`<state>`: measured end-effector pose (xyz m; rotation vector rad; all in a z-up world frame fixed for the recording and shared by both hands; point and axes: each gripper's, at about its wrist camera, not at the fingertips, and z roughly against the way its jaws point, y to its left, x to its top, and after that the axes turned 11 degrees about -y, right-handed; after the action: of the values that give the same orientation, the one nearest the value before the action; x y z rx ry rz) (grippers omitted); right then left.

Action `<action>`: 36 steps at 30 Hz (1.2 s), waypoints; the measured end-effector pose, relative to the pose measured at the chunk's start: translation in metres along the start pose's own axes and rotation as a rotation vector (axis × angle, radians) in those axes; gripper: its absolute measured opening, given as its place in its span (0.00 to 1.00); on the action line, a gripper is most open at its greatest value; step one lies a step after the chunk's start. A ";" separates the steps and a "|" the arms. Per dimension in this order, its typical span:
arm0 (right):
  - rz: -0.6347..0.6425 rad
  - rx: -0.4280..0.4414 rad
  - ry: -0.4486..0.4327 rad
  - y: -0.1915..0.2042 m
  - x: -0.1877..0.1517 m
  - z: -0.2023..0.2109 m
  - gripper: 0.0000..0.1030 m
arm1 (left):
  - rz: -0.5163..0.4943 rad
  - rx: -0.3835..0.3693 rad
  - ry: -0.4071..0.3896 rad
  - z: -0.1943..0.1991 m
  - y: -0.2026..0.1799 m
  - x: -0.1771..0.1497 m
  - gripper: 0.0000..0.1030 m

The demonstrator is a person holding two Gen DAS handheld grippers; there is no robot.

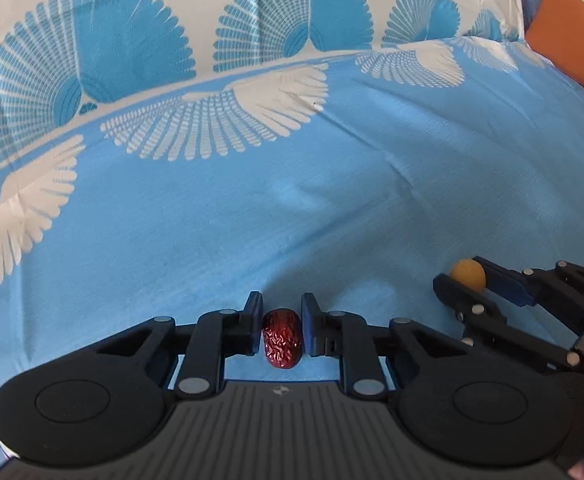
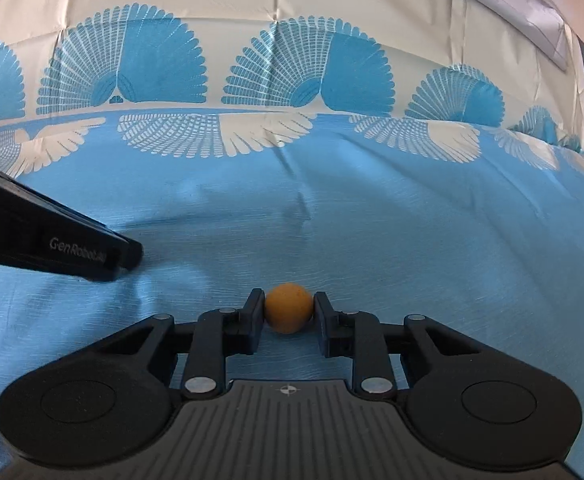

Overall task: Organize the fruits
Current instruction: 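Grasp the red date with the left tool while the right tool grasps the tan fruit, then carry the date with the left tool while the right tool carries the tan fruit over the plate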

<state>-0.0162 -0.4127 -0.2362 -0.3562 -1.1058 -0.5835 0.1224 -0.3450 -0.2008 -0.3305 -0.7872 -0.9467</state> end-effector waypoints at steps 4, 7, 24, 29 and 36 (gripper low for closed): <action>-0.066 -0.084 -0.029 -0.018 0.004 0.012 0.27 | 0.036 0.046 0.011 0.041 0.005 0.003 0.21; -0.104 -0.115 -0.051 -0.025 0.015 0.036 0.27 | 0.055 0.085 0.026 0.089 0.008 0.004 0.21; -0.016 0.431 -0.024 0.062 0.040 0.335 0.27 | 0.169 0.291 0.129 0.384 0.043 -0.091 0.21; 0.034 0.560 -0.004 0.092 0.036 0.396 0.27 | 0.260 0.313 0.128 0.446 0.046 -0.136 0.21; 0.163 0.621 -0.052 0.117 0.031 0.455 0.27 | 0.317 0.352 0.079 0.504 0.046 -0.176 0.21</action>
<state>-0.2679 -0.0799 -0.0171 0.0799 -1.2334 -0.0691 -0.1288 0.0746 0.0190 -0.1041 -0.7855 -0.5091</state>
